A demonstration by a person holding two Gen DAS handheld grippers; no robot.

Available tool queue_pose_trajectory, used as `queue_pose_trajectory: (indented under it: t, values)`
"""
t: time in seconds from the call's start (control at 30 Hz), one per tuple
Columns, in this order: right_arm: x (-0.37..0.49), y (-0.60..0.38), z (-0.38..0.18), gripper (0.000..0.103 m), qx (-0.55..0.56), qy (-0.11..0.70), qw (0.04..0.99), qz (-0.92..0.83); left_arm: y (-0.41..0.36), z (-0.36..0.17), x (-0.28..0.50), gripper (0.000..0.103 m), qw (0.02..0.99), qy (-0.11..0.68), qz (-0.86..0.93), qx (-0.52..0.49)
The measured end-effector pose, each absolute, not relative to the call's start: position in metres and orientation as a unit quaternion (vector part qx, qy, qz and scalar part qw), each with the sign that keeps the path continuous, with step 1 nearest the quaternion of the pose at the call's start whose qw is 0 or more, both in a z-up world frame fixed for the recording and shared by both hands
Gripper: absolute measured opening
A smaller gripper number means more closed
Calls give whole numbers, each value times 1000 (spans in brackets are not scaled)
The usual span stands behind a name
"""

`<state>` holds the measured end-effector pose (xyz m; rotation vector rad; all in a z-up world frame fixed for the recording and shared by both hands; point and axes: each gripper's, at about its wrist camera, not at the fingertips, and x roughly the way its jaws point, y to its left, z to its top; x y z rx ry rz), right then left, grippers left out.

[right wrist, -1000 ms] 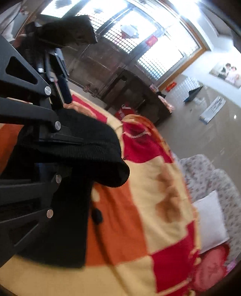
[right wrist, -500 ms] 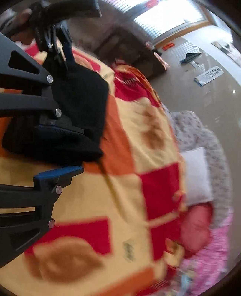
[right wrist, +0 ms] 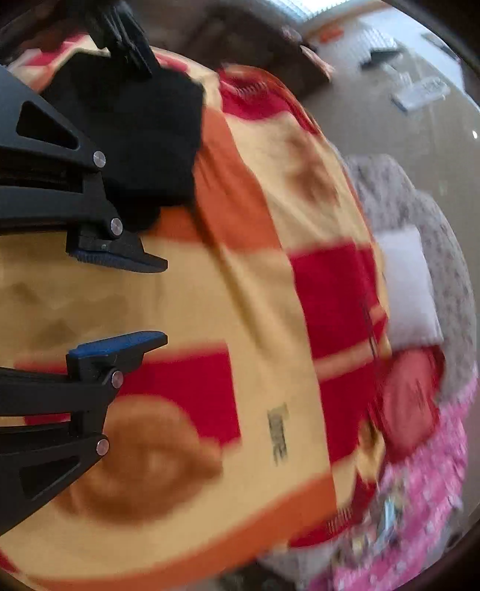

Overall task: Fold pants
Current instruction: 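Press and square the folded pants bundle with both grippers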

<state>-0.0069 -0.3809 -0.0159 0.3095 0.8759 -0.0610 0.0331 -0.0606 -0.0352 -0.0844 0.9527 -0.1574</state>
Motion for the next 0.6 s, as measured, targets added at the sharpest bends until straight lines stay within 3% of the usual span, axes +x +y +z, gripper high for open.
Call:
queue_pose_trajectory:
  t: [0.37, 0.6]
  values:
    - [-12, -292, 11, 32, 60, 411, 902, 112, -61, -21, 23, 61, 894, 444, -60, -17]
    - [-39, -274, -22, 33, -12, 442, 890, 114, -58, -36, 19, 64, 891, 450, -57, -32]
